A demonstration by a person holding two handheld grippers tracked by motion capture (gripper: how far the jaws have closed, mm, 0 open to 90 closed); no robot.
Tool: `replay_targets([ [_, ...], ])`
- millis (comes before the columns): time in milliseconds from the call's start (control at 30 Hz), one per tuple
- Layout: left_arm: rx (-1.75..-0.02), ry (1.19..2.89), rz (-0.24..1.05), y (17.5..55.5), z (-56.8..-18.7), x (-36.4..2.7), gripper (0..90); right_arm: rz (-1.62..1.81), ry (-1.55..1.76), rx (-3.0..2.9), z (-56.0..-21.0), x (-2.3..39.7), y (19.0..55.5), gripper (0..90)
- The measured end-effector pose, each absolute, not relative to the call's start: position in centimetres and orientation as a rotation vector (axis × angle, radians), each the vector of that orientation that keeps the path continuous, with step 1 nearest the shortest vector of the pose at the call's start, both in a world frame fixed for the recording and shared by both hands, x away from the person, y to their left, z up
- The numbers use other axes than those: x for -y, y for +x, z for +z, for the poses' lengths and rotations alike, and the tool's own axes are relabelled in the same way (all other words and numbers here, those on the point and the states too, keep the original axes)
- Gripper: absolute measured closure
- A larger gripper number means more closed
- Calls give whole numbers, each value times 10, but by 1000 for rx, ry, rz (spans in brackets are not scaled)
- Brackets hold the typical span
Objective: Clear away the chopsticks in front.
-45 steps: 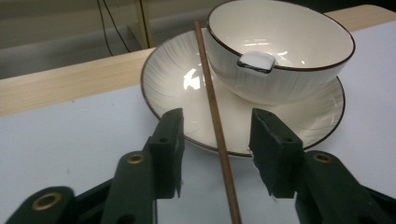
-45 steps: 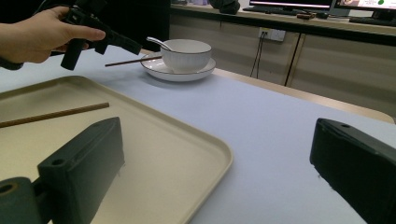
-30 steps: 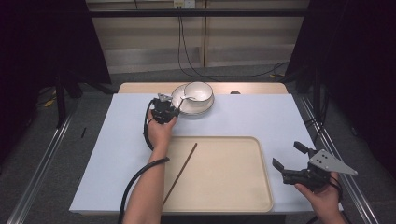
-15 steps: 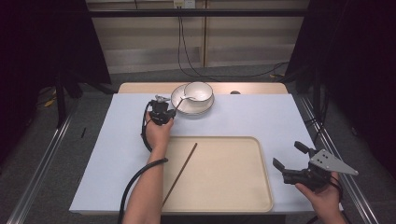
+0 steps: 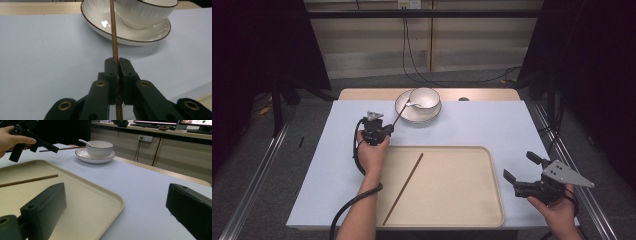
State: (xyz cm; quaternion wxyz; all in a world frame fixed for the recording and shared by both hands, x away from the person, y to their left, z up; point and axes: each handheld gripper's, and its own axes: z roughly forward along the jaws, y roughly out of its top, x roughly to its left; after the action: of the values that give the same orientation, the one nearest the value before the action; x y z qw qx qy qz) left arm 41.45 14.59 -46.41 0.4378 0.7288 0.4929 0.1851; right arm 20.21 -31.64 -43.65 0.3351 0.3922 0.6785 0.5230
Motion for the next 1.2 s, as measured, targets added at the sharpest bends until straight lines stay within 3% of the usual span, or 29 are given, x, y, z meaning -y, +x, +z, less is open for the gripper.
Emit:
replay_targets([
  [467, -1257, 1761, 460, 371, -454, -160, 860, 1365, 1025, -1770, -436, 317, 202, 24],
  [733, -1302, 1632, 429, 324, -458, -171, 860, 1362, 1018, -1767, -435, 317, 202, 24],
  [1200, -1247, 1643, 422, 272, -464, -163, 860, 1361, 1027, -1767, -435, 315, 202, 24],
])
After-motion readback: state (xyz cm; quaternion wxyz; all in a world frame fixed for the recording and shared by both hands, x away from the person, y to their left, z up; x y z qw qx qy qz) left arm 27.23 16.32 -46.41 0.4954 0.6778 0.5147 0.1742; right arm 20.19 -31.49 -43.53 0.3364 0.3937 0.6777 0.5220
